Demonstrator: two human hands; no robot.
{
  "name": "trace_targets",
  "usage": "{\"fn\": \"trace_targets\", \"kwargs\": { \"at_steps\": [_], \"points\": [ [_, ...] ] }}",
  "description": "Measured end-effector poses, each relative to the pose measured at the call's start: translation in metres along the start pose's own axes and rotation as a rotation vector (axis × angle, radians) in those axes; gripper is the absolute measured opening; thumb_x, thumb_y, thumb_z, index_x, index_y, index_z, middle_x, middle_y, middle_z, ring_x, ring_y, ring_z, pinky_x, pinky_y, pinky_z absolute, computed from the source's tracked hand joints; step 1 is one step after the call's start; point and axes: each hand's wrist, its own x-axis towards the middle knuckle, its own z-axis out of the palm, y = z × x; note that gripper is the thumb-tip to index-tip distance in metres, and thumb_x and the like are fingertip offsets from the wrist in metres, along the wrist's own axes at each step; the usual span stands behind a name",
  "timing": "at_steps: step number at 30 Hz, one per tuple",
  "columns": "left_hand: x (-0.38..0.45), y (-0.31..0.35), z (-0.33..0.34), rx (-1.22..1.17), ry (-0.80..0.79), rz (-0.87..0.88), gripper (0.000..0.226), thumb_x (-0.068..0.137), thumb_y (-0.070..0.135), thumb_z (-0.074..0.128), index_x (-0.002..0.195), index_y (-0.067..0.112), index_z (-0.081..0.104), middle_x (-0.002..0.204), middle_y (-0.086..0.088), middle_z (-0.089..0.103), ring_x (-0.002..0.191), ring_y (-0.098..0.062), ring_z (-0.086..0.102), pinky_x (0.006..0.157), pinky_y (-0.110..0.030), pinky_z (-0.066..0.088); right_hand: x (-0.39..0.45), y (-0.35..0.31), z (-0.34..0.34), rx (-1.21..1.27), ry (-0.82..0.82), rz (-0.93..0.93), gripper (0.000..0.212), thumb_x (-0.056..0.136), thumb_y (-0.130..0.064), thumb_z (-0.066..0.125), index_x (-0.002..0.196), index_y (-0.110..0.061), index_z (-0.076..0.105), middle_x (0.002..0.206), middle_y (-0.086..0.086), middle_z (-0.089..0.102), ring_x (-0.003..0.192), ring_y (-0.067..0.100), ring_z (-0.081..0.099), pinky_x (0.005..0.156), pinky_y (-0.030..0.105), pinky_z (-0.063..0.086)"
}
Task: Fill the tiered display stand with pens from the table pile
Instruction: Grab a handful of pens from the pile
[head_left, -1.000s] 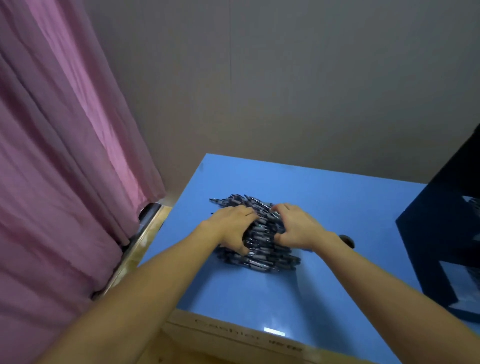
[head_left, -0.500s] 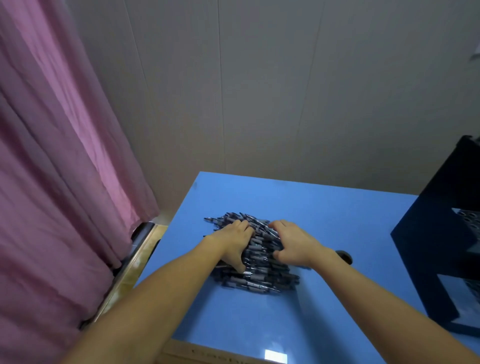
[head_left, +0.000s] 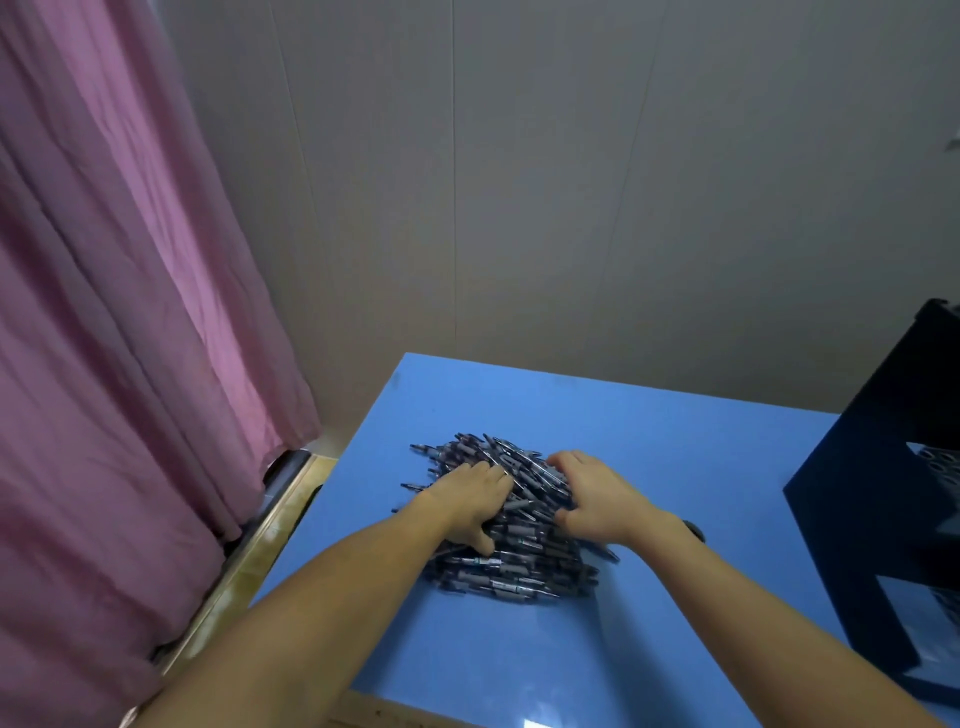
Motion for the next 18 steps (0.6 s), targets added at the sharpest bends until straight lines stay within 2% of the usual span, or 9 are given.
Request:
{"fn": "trace_targets", "kwargs": {
  "at_steps": [4, 11, 15, 18],
  "points": [
    [0.002, -0.003, -0.002, -0.074, -0.025, -0.015, 0.058, 0.077, 0.038, 0.084, 0.113, 0.011, 0.048, 0.118, -0.009, 0.05, 0.107, -0.026, 0.047, 0.09, -0.037, 0.044, -0.002, 0.004, 0.0, 0.003, 0.007, 0.004, 0.069, 0.082, -0.024, 0.065, 0.146, -0.012, 0.041, 0.142, 0.007, 0.049, 0.129, 0.024, 0.048, 0.105, 0.037, 0.045],
    [0.005, -0.007, -0.008, -0.164, -0.124, -0.041, 0.053, 0.083, 0.028, 0.084, 0.121, 0.003, 0.054, 0.125, -0.015, 0.053, 0.116, -0.032, 0.052, 0.099, -0.045, 0.048, -0.001, 0.005, 0.0, 0.002, 0.007, 0.007, 0.066, 0.086, -0.022, 0.064, 0.147, -0.011, 0.04, 0.145, 0.007, 0.048, 0.132, 0.024, 0.048, 0.108, 0.037, 0.044],
    [0.006, -0.011, -0.014, -0.21, -0.109, -0.055, 0.046, 0.086, 0.027, 0.082, 0.119, 0.004, 0.058, 0.122, -0.013, 0.056, 0.111, -0.032, 0.056, 0.096, -0.048, 0.051, 0.001, 0.006, -0.002, 0.002, 0.012, 0.005, 0.065, 0.086, -0.021, 0.063, 0.146, -0.011, 0.041, 0.145, 0.008, 0.048, 0.131, 0.024, 0.048, 0.107, 0.037, 0.045],
    [0.006, -0.012, -0.019, -0.197, -0.088, -0.055, 0.036, 0.087, 0.029, 0.08, 0.106, 0.006, 0.059, 0.11, -0.013, 0.059, 0.1, -0.031, 0.059, 0.086, -0.046, 0.053, 0.003, 0.006, -0.003, 0.002, 0.015, -0.001, 0.063, 0.086, -0.021, 0.063, 0.145, -0.011, 0.042, 0.144, 0.008, 0.049, 0.129, 0.025, 0.049, 0.106, 0.038, 0.045]
  ]
}}
